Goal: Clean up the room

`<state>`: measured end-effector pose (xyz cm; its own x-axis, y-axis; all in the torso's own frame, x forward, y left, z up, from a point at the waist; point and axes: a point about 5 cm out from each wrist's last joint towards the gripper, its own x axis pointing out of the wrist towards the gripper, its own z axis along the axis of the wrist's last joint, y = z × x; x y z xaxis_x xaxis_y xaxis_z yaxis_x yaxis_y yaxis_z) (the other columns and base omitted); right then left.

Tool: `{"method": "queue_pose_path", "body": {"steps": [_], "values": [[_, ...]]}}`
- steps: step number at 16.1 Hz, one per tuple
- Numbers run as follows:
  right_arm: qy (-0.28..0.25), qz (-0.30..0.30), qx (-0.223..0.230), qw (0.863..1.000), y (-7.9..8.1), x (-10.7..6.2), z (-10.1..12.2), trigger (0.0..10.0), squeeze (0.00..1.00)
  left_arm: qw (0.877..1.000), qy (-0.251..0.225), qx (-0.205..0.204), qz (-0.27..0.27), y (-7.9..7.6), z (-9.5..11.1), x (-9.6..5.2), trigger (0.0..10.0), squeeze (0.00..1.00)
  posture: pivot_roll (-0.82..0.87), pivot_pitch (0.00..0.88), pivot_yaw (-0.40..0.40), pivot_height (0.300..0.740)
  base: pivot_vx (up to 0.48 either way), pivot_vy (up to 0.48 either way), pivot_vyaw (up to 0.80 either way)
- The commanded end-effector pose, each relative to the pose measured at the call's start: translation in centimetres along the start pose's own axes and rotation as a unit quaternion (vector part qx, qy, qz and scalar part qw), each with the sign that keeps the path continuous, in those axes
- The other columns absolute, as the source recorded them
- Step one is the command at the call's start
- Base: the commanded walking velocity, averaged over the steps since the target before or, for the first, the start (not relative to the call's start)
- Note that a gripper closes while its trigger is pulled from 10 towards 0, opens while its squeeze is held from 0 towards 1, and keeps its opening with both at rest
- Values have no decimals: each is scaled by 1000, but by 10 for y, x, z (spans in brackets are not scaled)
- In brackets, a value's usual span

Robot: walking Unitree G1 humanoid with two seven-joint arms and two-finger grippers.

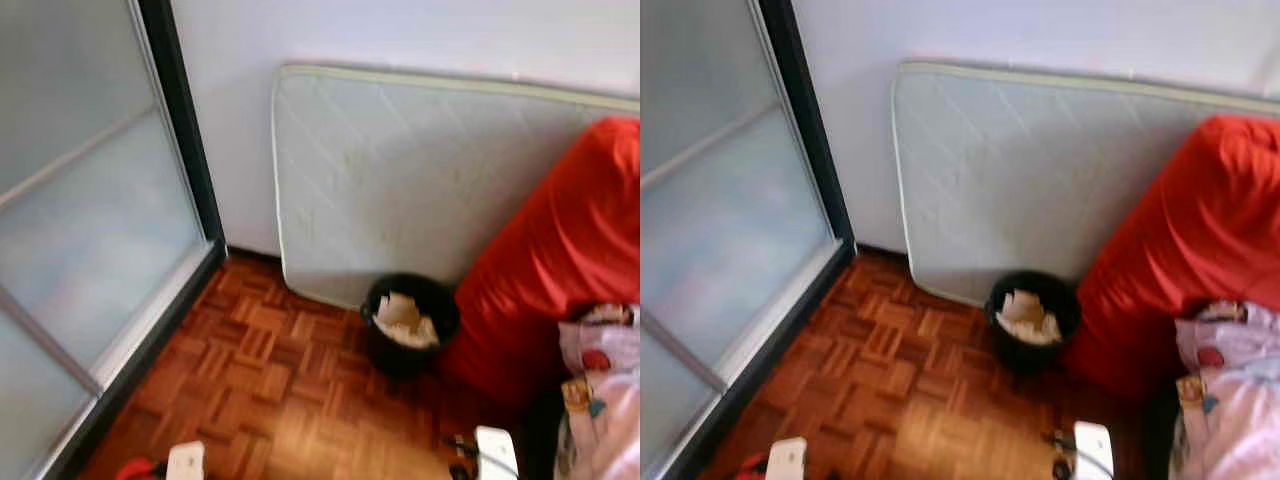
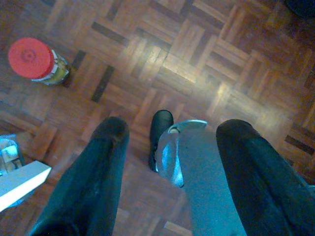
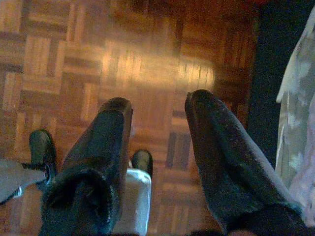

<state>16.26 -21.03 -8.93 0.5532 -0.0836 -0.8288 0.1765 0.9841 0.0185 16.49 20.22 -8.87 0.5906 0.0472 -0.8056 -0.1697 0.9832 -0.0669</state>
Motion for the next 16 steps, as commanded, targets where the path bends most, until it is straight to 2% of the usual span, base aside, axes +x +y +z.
{"method": "queue_pose_path", "body": {"steps": [1,4,6,7,9,11,14,15,16], "values": [[9,-6,11,1000,-5,-2,-7,10000,0,1000,3,-4,2,1,-3,-1,10000,0,64,0,-42,740,281,0,0],[3,-7,9,1000,-7,-3,-8,10000,0,1000,-1,4,12,9,1,-1,10000,0,57,0,-32,740,316,0,0],[10,-8,-13,1000,-7,-3,-11,10000,0,1000,-1,7,11,8,1,-1,10000,0,63,0,-30,740,332,0,800],[9,-5,2,1000,-6,-3,-11,10000,0,1000,-1,9,12,7,0,-1,10000,0,65,0,-31,740,337,0,800],[13,0,-14,1000,-3,-3,-12,10000,0,1000,-2,13,11,7,0,-1,10000,0,63,0,-29,740,345,0,800],[18,13,-53,998,3,-2,-13,10000,0,1000,-1,17,11,7,-1,-1,10000,0,65,0,-30,740,351,0,800],[13,14,-49,999,4,-2,-12,10000,0,1000,-1,15,13,7,-1,-1,10000,0,69,0,-33,740,355,0,617],[9,17,-38,999,5,-2,-10,10000,0,1000,-2,13,13,7,-1,-1,10000,0,69,0,-35,740,480,0,0],[12,15,-48,999,4,-2,-10,10000,0,1000,-2,13,14,7,-1,-1,10000,0,68,0,-37,740,480,0,0]]}}
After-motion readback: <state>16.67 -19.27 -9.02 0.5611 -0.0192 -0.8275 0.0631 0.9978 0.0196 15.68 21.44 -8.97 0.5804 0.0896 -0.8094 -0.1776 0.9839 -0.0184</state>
